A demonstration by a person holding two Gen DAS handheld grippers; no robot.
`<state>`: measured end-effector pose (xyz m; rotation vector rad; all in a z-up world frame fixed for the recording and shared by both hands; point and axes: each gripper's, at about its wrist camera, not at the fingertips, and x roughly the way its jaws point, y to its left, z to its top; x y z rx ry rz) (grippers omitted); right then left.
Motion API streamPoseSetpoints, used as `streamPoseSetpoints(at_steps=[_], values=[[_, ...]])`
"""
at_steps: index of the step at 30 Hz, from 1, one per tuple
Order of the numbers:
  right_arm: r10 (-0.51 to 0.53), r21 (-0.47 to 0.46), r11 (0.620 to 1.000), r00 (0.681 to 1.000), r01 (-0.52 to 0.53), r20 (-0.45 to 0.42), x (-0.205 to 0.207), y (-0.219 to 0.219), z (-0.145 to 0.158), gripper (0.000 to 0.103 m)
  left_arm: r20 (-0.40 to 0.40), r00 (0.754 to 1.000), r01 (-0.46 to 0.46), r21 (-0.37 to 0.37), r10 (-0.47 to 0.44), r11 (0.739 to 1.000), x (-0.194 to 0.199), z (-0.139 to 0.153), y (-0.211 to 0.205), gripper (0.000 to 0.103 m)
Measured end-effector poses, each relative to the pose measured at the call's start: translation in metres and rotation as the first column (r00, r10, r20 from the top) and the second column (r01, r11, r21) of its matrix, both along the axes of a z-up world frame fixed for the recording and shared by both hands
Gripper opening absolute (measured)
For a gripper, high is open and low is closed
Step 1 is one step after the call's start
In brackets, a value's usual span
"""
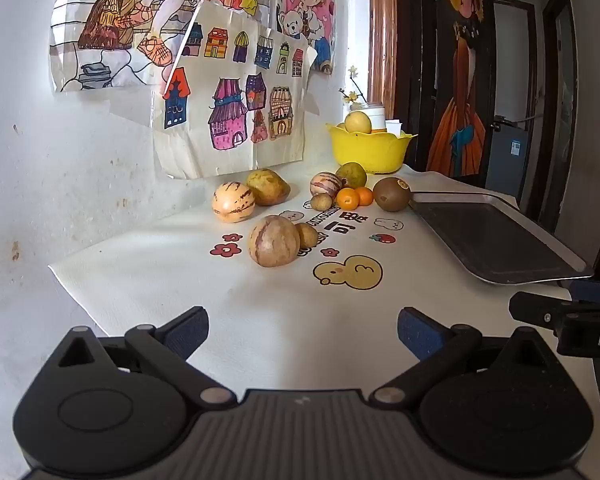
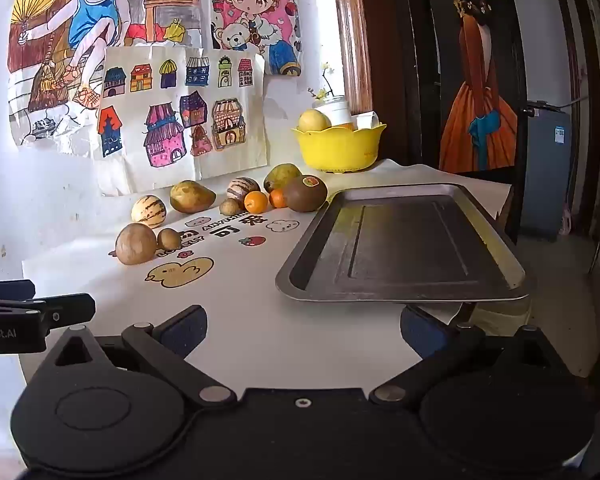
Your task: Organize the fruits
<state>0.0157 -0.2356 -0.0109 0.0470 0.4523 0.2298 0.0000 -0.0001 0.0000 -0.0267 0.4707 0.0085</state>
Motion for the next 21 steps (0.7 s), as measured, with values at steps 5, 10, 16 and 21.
streamPoseSetpoints(at_steps=[5, 10, 16, 21], values=[[0.000, -0.002, 1.000, 1.000, 0.000, -0.002, -0.0002, 0.0006, 0.0000, 0.103, -0.004, 1.000, -0.002, -0.001, 0.002, 1.000, 0.0006, -0.0001, -0.0001, 0.103], [0.000, -0.005, 1.000, 1.000, 0.000, -0.003, -0.0002, 0.0008, -0.0001, 0.103, -0.004, 1.000, -0.002, -0.004, 0.002, 1.000, -0.0004, -0.0013, 0.0019, 0.103], [0.000, -0.006, 1.000, 1.000, 0.000, -0.002, -0.0002, 0.0005, -0.0001, 0.103, -0.005, 1.000, -0.002, -0.003, 0.002, 1.000, -0.0001, -0.0007, 0.0013, 0.103], [0.001, -0.006, 1.000, 1.000, -0.001, -0.002, -0.0002, 0.0009, 0.0000, 0.103, -0.005, 1.000, -0.002, -0.002, 0.002, 1.000, 0.0000, -0.0014, 0.0011, 0.103]])
